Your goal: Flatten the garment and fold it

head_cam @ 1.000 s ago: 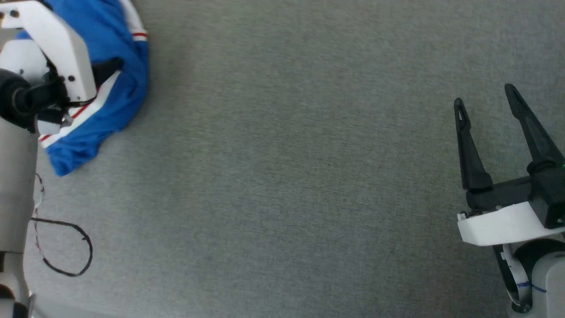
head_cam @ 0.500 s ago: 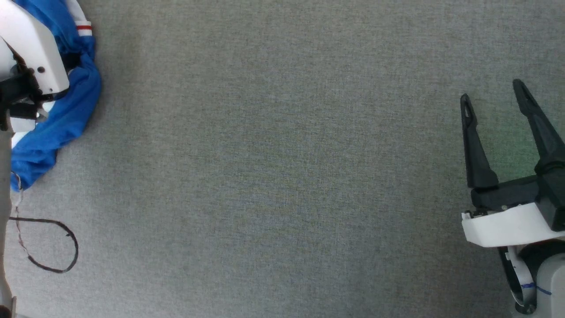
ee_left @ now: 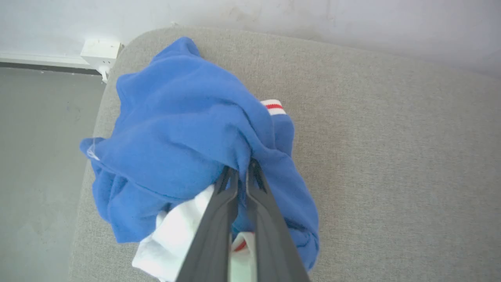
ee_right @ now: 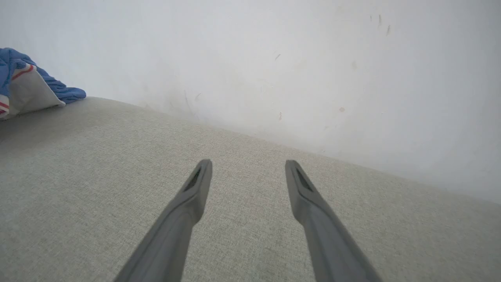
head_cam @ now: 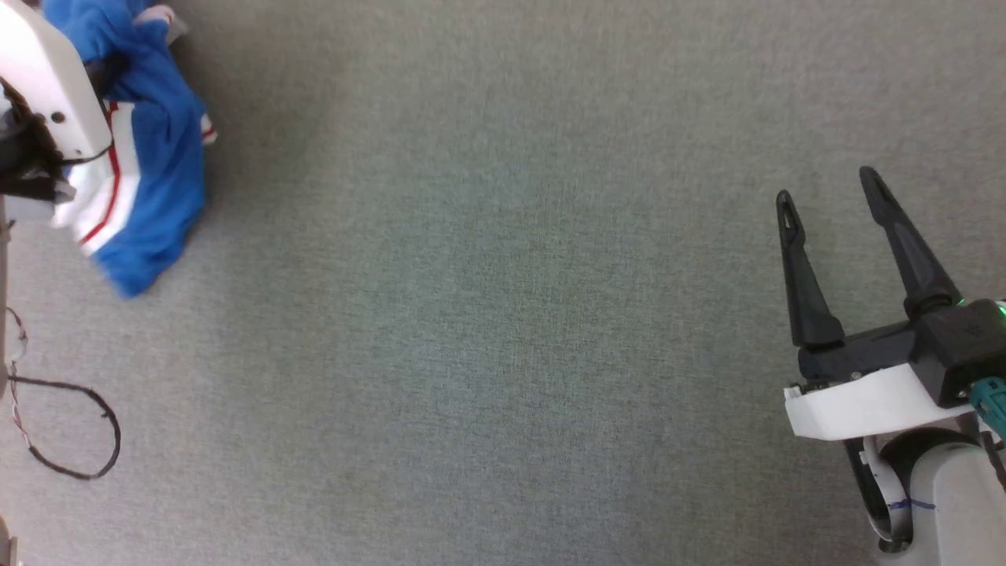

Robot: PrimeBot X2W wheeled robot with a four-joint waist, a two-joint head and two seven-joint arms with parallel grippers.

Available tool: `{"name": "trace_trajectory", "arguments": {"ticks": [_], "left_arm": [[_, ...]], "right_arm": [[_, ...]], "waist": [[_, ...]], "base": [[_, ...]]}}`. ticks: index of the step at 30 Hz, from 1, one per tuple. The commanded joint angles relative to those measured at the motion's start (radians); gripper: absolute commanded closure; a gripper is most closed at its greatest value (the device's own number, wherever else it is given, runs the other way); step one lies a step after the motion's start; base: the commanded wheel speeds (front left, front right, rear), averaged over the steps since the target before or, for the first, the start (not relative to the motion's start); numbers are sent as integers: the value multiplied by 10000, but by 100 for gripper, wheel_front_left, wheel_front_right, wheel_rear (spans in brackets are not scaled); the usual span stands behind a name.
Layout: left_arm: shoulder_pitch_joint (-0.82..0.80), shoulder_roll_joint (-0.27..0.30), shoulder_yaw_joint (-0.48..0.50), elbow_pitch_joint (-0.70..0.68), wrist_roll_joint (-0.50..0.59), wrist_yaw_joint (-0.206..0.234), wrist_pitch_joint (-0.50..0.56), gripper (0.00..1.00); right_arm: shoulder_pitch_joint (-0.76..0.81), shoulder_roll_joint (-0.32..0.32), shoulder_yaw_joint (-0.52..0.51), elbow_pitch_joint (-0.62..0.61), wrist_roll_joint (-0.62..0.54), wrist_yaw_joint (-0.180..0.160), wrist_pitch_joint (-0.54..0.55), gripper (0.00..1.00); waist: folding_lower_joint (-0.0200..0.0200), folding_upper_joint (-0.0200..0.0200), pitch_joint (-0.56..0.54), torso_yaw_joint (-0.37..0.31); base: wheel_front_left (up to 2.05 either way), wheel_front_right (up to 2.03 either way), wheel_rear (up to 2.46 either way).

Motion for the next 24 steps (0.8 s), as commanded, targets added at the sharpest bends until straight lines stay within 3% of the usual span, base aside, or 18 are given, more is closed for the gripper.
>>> {"name": "trace_trajectory", "arguments": {"ticks": [1,5,13,19,24], "left_arm": [[-166,90,35,-235,37,-112,-141,100],[-364,80,66,-555,118,-70,-394,100],[-978,-227,-330,-1355,260,-448,-836,100],[-1471,-732,-844,-1645,388,-681,-1264,100],[-1784,-1496,-1265,-1891,86,-780,-1248,100]], "right_arm": [[11,51,-50,183,115,-9,-164,0],[94,98,-90,481,261,-9,-397,0],[376,130,-337,1140,916,-9,-942,0],[597,131,-590,1411,1281,-9,-1200,0],[737,132,-794,1482,1413,-9,-1262,0]], "waist": [[0,0,-787,-26],[0,0,-1263,-55],[0,0,-2553,-370],[0,0,-3236,-837],[0,0,-3522,-1268]], "base": [[0,0,0],[0,0,0],[0,0,0],[0,0,0],[0,0,0]]}}
